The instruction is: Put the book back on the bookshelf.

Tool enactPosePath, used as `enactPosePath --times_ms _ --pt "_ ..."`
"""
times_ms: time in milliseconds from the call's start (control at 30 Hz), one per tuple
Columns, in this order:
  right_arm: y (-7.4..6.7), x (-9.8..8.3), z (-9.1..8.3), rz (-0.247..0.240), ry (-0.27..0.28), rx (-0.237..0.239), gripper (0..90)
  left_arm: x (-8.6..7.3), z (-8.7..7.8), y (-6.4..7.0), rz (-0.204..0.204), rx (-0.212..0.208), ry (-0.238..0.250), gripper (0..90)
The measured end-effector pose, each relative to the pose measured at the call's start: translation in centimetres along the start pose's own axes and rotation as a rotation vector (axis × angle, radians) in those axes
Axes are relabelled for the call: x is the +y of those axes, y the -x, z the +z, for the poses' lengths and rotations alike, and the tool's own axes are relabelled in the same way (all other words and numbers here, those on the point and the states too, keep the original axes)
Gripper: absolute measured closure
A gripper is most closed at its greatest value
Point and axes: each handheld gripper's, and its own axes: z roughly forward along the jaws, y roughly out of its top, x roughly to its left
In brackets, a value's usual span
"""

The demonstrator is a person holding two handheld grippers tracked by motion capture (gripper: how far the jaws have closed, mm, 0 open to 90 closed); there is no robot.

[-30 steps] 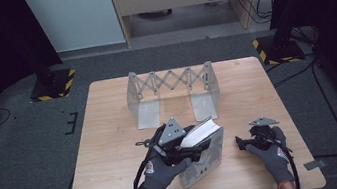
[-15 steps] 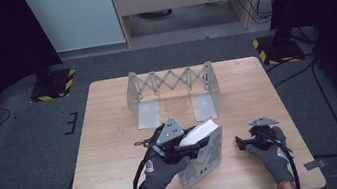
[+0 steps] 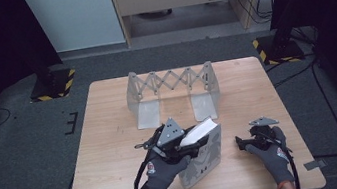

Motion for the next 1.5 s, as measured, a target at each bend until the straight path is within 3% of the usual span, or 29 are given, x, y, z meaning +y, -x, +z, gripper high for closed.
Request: enactPosePath --times_ms 233,467,700,733,867,967,1000,1167,1333,1400,1433,1467,1500 --pt "0.0 0.0 0.0 0.000 0.000 0.000 3.6 0.0 -0.7 -0.6 -0.022 0.034 0.004 52.3" --pt "0.0 0.0 0.0 0.002 -0.001 0.001 3.5 0.8 -3.3 -1.9 -0.063 0.065 0.045 52.2" --pt "0.0 0.0 0.0 -0.001 -0.003 0.001 3.6 1.3 -6.7 -3.8 -0.056 0.184 0.038 52.3" --pt "0.0 0.0 0.0 -0.001 -0.003 0.001 3.6 1.3 -6.7 -3.8 -0.056 0.184 0.038 52.3" --pt "0.0 0.0 0.0 -0.001 -0.003 0.000 3.5 1.1 -8.3 -5.2 -0.088 0.223 0.061 52.3" --pt "0.0 0.0 0.0 -0.001 -0.003 0.001 3.6 1.5 -9.5 -6.6 -0.106 0.282 0.086 52.3" --pt "0.0 0.0 0.0 -0.001 -0.003 0.001 3.6 1.5 -9.5 -6.6 -0.106 0.282 0.086 52.3" --pt "0.0 0.0 0.0 -0.001 -0.002 0.001 3.5 2.2 -9.8 -8.9 -0.124 0.372 0.087 52.3" --pt "0.0 0.0 0.0 0.000 -0.002 0.001 3.5 2.3 -9.7 -10.6 -0.171 0.400 0.089 52.3" --pt "0.0 0.0 0.0 -0.001 -0.003 0.001 3.6 2.5 -9.6 -11.3 -0.174 0.424 0.083 52.3" --pt "0.0 0.0 0.0 0.000 -0.003 0.001 3.6 2.7 -9.3 -11.9 -0.168 0.458 0.081 52.3" --pt "0.0 0.0 0.0 0.000 -0.003 0.001 3.6 2.7 -9.3 -11.9 -0.168 0.458 0.081 52.3" --pt "0.0 0.0 0.0 -0.001 -0.003 0.001 3.6 3.1 -8.9 -12.3 -0.146 0.496 0.077 52.3"
